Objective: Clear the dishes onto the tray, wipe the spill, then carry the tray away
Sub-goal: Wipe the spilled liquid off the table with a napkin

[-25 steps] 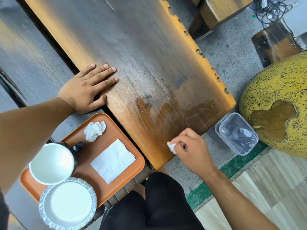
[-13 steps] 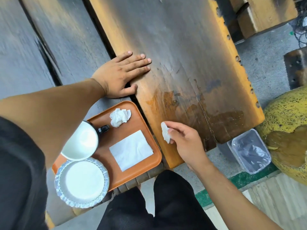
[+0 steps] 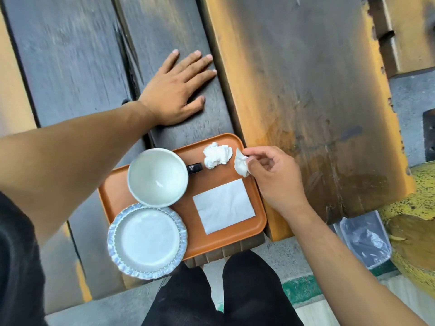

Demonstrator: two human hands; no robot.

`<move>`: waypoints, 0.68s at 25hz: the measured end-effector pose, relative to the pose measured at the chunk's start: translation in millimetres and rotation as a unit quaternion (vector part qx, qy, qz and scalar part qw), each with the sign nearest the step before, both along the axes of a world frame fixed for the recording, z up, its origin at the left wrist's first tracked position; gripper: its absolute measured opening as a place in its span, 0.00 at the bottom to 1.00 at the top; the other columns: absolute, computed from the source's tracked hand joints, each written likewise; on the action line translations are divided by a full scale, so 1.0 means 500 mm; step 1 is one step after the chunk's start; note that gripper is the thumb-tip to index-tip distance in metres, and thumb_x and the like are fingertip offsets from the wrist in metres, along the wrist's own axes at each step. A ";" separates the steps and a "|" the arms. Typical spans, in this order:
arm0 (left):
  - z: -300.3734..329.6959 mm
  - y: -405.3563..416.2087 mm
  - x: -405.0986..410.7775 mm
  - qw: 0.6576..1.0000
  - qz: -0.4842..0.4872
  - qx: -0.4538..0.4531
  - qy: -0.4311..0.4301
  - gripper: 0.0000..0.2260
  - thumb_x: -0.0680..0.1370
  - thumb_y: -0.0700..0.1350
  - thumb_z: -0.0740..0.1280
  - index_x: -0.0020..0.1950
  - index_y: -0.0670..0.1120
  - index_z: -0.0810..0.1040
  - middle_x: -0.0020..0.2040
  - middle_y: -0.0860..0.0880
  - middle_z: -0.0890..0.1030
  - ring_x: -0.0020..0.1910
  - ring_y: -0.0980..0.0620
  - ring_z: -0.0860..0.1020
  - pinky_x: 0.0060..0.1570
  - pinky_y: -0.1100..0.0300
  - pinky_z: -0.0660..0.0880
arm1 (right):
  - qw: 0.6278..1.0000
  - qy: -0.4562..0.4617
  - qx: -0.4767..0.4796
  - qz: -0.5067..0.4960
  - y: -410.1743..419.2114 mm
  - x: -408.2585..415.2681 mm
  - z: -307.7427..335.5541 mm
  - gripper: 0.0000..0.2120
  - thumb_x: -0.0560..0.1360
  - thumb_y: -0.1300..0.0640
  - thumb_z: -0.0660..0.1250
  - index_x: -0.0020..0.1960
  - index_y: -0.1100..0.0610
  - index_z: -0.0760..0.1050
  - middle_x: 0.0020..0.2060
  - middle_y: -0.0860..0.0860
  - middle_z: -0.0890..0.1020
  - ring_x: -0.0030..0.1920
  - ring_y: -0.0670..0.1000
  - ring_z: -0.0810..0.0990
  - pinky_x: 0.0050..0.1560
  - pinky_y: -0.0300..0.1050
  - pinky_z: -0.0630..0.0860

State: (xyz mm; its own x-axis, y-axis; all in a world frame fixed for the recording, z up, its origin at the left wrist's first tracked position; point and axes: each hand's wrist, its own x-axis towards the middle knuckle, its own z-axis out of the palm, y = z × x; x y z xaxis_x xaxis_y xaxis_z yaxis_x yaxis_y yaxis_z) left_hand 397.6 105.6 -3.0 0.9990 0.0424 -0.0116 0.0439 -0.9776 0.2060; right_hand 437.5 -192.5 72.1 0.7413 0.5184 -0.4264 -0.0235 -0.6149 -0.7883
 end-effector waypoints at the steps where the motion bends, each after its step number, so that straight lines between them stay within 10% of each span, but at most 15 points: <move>1: 0.000 0.019 -0.028 1.000 0.023 0.000 0.000 0.29 0.82 0.57 0.55 0.82 0.46 0.63 0.84 0.44 0.60 0.83 0.43 0.57 0.81 0.40 0.49 | 0.999 -0.038 -0.010 0.034 0.008 -0.003 -0.002 0.09 0.76 0.62 0.70 0.49 0.49 0.84 0.46 0.45 0.82 0.42 0.43 0.81 0.43 0.29 0.74; 7: -0.008 0.056 -0.101 0.997 0.073 -0.009 -0.020 0.28 0.83 0.55 0.57 0.81 0.45 0.64 0.83 0.45 0.62 0.83 0.43 0.58 0.82 0.43 0.51 | 0.954 -0.169 -0.013 0.247 0.024 -0.022 -0.024 0.07 0.74 0.65 0.72 0.49 0.58 0.85 0.43 0.51 0.77 0.37 0.41 0.74 0.41 0.27 0.68; 17: -0.005 0.054 -0.103 0.995 0.089 -0.030 -0.021 0.28 0.82 0.55 0.58 0.80 0.46 0.67 0.83 0.46 0.63 0.83 0.45 0.60 0.82 0.43 0.52 | 0.949 -0.197 -0.002 0.247 0.066 -0.015 -0.041 0.07 0.75 0.66 0.71 0.51 0.59 0.84 0.46 0.52 0.77 0.44 0.47 0.76 0.46 0.36 0.73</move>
State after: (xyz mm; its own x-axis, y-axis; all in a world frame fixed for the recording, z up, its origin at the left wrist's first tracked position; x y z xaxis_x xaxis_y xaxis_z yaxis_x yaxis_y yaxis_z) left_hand 346.0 132.7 -5.5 0.9756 0.2184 0.0226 0.2045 -0.9411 0.2692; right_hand 430.0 -159.5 51.5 0.5108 0.8428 -0.1695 0.5637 -0.4772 -0.6742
